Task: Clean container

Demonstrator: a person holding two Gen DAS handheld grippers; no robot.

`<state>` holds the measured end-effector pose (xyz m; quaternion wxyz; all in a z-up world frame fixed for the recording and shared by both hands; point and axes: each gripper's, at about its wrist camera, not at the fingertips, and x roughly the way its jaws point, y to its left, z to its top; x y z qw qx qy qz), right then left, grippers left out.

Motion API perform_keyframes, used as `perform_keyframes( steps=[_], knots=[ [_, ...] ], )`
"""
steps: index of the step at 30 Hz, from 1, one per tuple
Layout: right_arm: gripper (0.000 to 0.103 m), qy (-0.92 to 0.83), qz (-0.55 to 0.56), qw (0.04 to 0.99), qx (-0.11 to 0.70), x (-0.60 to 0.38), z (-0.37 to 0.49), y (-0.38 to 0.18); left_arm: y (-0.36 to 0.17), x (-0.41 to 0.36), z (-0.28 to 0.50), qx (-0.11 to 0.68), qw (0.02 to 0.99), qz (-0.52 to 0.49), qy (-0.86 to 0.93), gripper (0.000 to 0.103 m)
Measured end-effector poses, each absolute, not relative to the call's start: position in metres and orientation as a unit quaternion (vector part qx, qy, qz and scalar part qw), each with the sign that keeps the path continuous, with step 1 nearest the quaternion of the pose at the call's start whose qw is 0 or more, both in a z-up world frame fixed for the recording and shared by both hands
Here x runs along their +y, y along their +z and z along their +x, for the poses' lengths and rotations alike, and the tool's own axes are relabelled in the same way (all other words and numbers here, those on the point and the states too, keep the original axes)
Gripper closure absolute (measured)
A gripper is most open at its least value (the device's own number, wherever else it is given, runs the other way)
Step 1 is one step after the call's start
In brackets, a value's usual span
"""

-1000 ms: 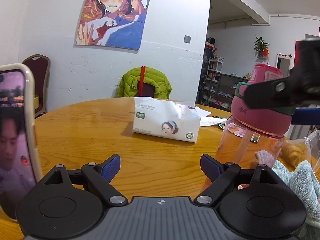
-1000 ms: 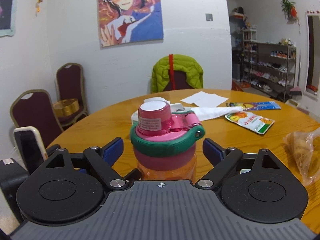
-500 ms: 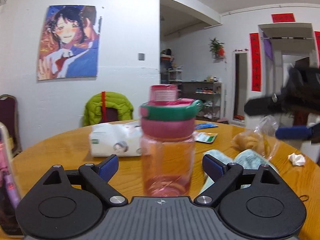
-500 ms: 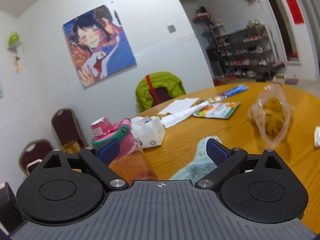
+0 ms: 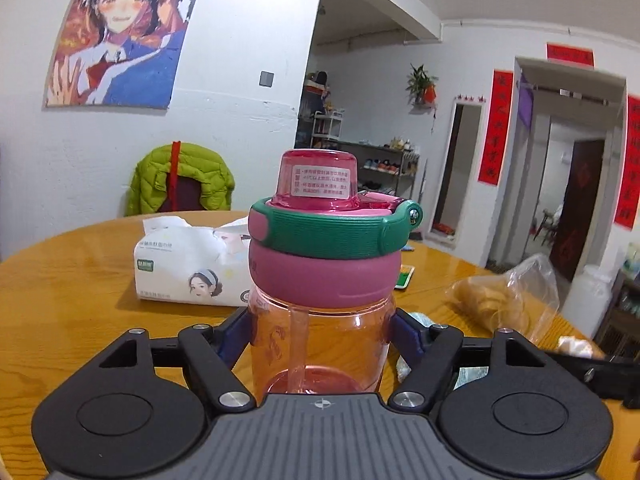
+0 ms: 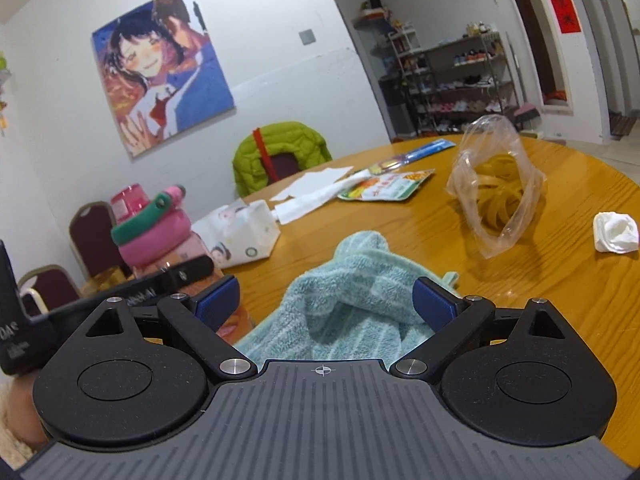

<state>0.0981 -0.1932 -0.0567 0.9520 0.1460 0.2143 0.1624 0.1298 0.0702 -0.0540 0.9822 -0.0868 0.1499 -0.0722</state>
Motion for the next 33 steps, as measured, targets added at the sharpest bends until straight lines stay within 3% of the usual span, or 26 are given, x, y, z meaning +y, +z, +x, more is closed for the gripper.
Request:
perform_keyframes(
  steps=[9, 15, 16, 18, 19, 20, 25, 30, 33],
  knots=[
    [0.001, 0.165, 0.001, 0.961, 0.222, -0.154, 0.114, -0.063, -0.070, 0.130, 0.139, 0.142, 0.955, -0.244, -0.096, 0.031],
    [0.001, 0.154, -0.107, 0.949, 0.255, -0.129, 0.139, -0.086, -0.073, 0.140, 0.140, 0.142, 0.944, -0.283, -0.090, 0.031],
    [0.005, 0.152, -0.125, 0.945, 0.260, -0.124, 0.143, -0.090, -0.073, 0.139, 0.140, 0.141, 0.944, -0.284, -0.089, 0.031],
    [0.030, 0.148, -0.161, 0.938, 0.270, -0.116, 0.152, -0.098, -0.073, 0.139, 0.138, 0.139, 0.944, -0.284, -0.089, 0.031],
    [0.056, 0.146, -0.179, 0.933, 0.275, -0.112, 0.156, -0.102, -0.073, 0.139, 0.138, 0.139, 0.944, -0.285, -0.089, 0.031],
    [0.063, 0.144, -0.196, 0.929, 0.280, -0.108, 0.160, -0.106, -0.072, 0.139, 0.137, 0.139, 0.944, -0.285, -0.089, 0.031],
    [0.066, 0.106, -0.229, 0.929, 0.270, -0.103, 0.157, -0.096, -0.073, 0.140, 0.136, 0.138, 0.944, -0.288, -0.085, 0.031],
    [0.068, 0.181, -0.058, 0.941, 0.281, -0.109, 0.157, -0.089, -0.073, 0.143, 0.134, 0.139, 0.940, -0.300, -0.082, 0.031],
    [0.068, 0.250, -0.037, 0.924, 0.288, -0.103, 0.146, -0.086, -0.072, 0.143, 0.134, 0.137, 0.941, -0.300, -0.081, 0.031]
  ],
)
